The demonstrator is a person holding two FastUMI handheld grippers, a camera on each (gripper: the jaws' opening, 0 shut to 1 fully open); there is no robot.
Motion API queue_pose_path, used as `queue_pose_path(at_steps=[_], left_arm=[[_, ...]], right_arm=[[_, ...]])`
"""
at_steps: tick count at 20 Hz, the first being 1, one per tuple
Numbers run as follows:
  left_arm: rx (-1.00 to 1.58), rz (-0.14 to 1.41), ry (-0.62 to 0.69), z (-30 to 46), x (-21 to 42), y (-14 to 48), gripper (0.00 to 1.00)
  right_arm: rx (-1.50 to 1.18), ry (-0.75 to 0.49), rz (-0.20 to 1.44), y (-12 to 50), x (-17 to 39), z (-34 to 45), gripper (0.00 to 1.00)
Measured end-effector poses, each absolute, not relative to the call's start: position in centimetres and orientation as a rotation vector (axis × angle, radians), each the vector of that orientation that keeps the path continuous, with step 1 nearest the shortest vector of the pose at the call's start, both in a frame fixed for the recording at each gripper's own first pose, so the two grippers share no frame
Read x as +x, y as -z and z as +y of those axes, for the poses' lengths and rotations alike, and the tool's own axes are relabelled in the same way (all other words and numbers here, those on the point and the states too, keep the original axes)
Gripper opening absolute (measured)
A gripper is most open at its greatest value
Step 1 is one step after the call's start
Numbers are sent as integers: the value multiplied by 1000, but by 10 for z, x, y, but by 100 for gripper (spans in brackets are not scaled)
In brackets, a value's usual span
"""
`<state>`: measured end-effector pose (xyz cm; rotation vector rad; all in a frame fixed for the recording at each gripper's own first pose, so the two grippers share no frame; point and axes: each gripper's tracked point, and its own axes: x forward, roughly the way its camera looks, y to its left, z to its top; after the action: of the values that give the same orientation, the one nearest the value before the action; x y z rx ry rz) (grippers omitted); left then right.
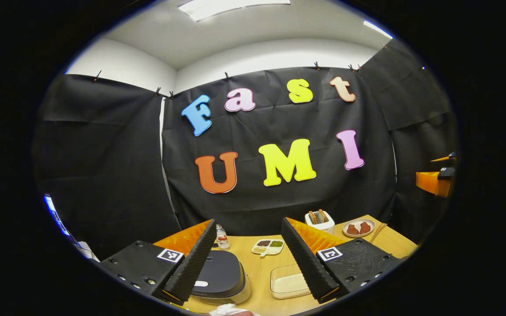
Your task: Close the left gripper, press the button to open the rice cooker; take a wooden spoon from the chopstick holder with the right hand, scoop a spoonful of rice and pour it into the rice cooker, then put the wooden spoon back into the chopstick holder.
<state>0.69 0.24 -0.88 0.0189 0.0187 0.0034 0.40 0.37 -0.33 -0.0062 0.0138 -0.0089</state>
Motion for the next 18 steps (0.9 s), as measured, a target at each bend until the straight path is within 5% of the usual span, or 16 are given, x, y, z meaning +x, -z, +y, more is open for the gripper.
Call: queue_pose_path(at_steps=[4, 8, 15, 16, 18], left_arm=[[44, 73, -31, 12, 12, 27, 80], [46, 110, -99, 29, 14, 45, 4], [13, 227, -164, 72, 25, 88, 0], [7, 251, -178, 79, 26, 100, 6], [-5, 313, -209, 97, 26, 128, 0]], right_arm=[[-13, 7, 24, 7, 5, 6, 100], [-29, 11, 22, 8, 7, 8, 100], [-51, 8, 48, 16, 13, 17, 100], [-54, 2, 52, 17, 13, 21, 100], [-63, -9, 62, 21, 15, 30, 100]])
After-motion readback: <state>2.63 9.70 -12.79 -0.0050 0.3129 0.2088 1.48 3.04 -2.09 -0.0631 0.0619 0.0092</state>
